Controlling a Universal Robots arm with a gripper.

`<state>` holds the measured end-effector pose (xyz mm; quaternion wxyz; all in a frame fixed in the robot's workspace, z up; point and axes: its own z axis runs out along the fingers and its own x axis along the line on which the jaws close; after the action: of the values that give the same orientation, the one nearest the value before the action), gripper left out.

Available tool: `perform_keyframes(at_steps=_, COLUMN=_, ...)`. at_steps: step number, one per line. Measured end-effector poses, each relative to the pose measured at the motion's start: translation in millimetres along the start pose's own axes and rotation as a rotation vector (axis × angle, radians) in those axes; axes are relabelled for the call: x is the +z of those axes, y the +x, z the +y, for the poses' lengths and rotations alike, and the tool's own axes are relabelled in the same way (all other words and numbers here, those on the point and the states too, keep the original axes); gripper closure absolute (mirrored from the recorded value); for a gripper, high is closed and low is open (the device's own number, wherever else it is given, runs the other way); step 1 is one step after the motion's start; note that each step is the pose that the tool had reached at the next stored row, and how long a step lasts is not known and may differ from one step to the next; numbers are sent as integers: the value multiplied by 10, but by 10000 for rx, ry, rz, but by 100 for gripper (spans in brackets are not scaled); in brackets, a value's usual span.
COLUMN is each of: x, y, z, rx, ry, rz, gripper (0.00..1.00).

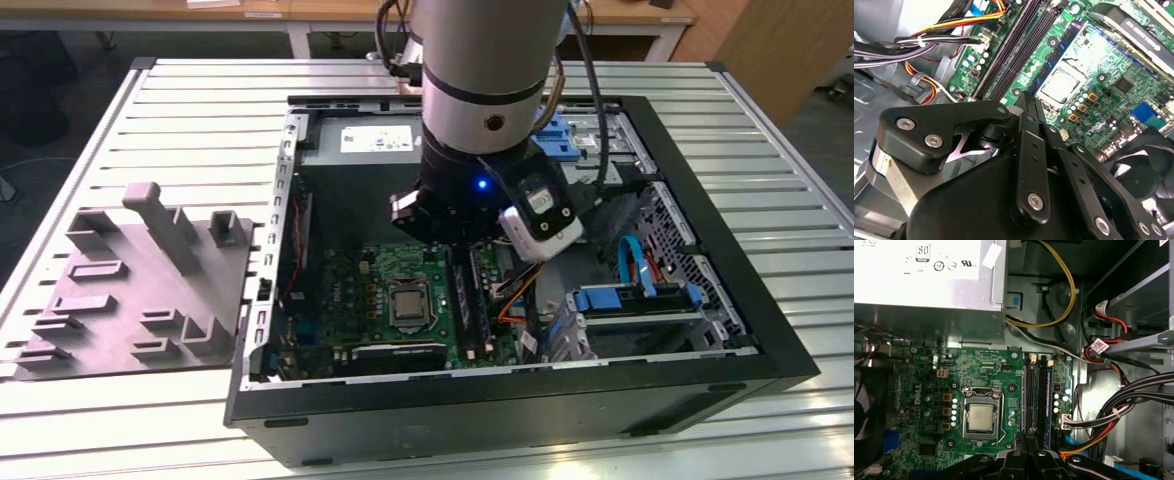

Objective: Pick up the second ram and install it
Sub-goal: 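Insert the second ram into the second slot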

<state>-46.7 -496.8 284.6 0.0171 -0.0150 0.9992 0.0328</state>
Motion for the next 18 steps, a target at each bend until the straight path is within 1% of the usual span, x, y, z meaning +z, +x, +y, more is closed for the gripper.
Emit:
perform_keyframes(at_steps=2, x=31, y=-9, z=-3, rx=13, ry=1, rz=-1, gripper=89)
perform_keyframes(at_steps=6, x=59, y=-55, z=-6, rx=44, ry=2, rz=-2, gripper=89)
perform_keyframes(at_steps=7, x=100, y=-107, z=-10, rx=84, ry=4, rz=-5, gripper=89)
perform_keyframes(at_steps=8, x=144, y=-122, z=-14, rx=124, ry=2, rz=-8, gripper=89)
perform_keyframes(at_steps=14, x=232, y=-124, z=-20, rx=173, ry=-5, rz=-11, gripper=89)
perform_keyframes(at_steps=18, x=238, y=-124, z=-21, rx=183, ry=-2, rz=-11, gripper=89)
